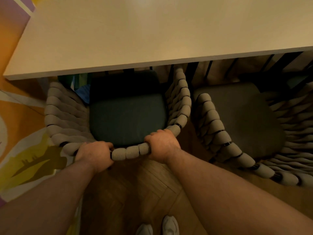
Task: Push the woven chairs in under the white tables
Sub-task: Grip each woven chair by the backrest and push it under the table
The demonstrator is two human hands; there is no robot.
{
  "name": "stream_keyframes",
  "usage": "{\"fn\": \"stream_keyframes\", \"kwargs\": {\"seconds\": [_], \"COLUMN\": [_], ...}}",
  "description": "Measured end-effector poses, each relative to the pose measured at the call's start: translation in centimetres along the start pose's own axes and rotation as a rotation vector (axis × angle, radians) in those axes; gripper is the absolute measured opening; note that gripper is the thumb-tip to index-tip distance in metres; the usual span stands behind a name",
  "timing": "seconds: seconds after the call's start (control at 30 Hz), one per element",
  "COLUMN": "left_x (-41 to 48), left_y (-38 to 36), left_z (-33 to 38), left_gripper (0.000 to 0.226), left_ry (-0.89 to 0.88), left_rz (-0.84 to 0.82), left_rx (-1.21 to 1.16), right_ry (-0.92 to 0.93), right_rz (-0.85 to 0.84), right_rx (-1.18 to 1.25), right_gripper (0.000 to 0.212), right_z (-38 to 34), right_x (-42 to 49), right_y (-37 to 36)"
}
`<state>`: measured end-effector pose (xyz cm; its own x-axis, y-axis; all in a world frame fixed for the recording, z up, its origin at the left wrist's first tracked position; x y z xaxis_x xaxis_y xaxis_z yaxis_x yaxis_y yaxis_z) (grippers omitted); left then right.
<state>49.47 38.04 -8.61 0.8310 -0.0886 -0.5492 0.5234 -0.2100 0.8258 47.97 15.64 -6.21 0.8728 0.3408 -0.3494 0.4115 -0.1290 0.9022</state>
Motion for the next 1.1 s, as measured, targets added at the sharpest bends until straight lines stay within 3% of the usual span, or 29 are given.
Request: {"fn": "stream_keyframes", "kwargs": {"seconds": [0.13,0.3,0.6,0.8,0.97,1.1], "left_x": [-2.9,-9.5,-18.4,-22.0,-24.7,-25.6], "left_y": [1.2,3.8,7.2,9.6,9.4,7.8], "left_z": [2.0,4.8,16.5,29.9,40.7,47.1], "left_gripper": [0.033,0.057,0.053,0.049,0.055,0.052], "left_ry": [0.046,0.026,-0.152,-0.228,-0.149,-0.026], "left_rz": [-0.009,0.099,0.017,0.112,0.108,0.040], "left_rx": [0.059,-0.095,-0.344,-0.338,-0.447,-0.689], "right_ry": [-0.049,-0.339,-0.659,-0.693,-0.692,-0.711], "right_rz": [0.050,0.096,0.175,0.216,0.210,0.217], "right_rx": [0.218,0.396,0.377,0.358,0.331,0.343], "right_gripper": [0.057,0.044,0.038,0.028,0.029,0.028], "right_z": [-0.2,3.0,11.4,20.3,29.1,35.0], "right_x": [-5.2,-14.9,-32.2,-41.0,-47.7,-51.0], "right_y": [1.3,3.8,7.0,8.2,9.9,10.5]}}
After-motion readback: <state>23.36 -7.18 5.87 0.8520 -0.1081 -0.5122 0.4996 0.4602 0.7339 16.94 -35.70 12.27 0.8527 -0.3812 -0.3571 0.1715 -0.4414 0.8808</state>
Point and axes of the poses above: each hand's wrist, its own x-axis towards the middle knuckle, its own y-axis out of the back of the hand, z = x × y, the point moved 7 cm from there along x, towards the middle knuckle, and after that the axes turned 4 degrees about x, right-handed, at the moved point
